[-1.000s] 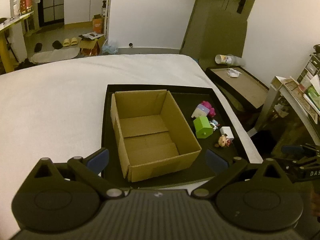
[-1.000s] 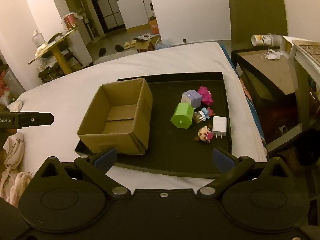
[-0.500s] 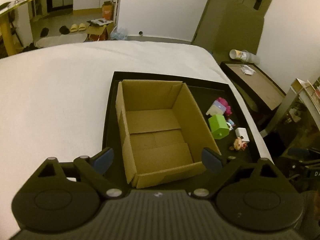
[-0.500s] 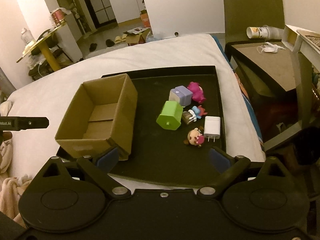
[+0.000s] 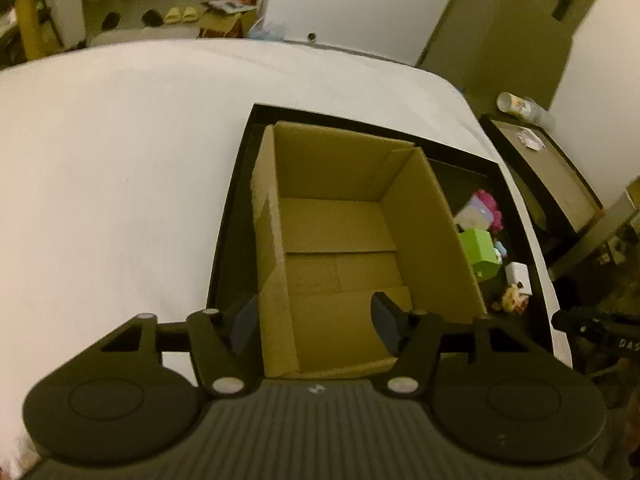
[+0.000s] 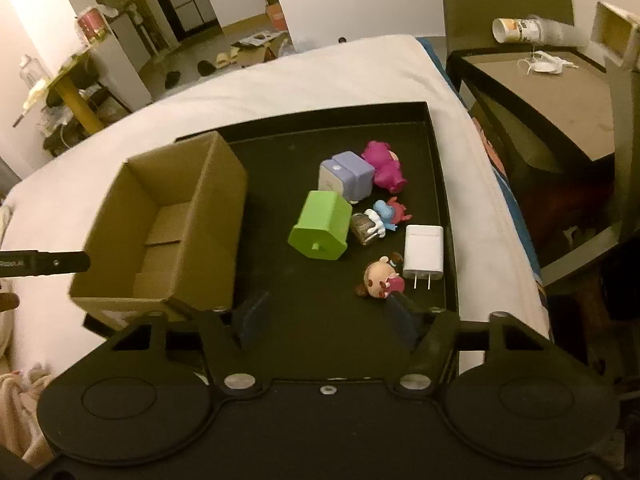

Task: Organize rigid objects
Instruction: 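Lower the left tool onto the box wall while the right tool approaches the doll, then close the right gripper on the small doll figurine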

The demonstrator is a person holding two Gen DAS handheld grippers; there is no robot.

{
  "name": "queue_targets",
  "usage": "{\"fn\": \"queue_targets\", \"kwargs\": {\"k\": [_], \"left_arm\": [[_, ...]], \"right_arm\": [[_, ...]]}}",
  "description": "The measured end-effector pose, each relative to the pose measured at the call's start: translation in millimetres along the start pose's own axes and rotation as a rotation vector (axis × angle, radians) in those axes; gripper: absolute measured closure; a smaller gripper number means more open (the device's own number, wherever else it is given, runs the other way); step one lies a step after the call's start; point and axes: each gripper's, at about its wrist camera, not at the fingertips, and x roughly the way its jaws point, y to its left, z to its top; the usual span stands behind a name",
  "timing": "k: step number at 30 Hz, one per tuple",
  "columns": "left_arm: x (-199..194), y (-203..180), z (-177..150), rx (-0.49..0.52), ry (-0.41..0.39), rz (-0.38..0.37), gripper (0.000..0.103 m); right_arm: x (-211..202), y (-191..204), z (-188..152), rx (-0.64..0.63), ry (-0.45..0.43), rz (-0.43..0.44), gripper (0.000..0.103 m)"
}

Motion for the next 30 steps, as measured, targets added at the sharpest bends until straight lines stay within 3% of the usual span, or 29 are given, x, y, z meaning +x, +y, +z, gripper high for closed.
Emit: {"fn": "queue_targets", "kwargs": {"k": [7, 12, 16, 20, 30], "left_arm": [[21, 11, 4, -0.046, 0.014, 0.024, 0.055], [31, 15, 3, -0.072, 0.002, 0.047, 0.062], [35, 15, 1, -0.081, -0.002, 0.047, 0.08], [34, 15, 3, -0.073, -0.007, 0.061, 0.086], [32, 20, 7, -0.044, -0.028, 0.08, 0.09]], "right_arm": [[29, -4, 7, -0.04, 0.028, -0.025, 0.057], [46, -8, 9, -0.059, 0.044, -0.036, 0.061], [57, -4, 7, -0.117, 0.051, -0.066, 0.062], [65, 0, 6, -0.15, 0.05, -0.081, 0.063], [74, -4, 12, -0.165, 0.027, -0.152, 0.063]]}}
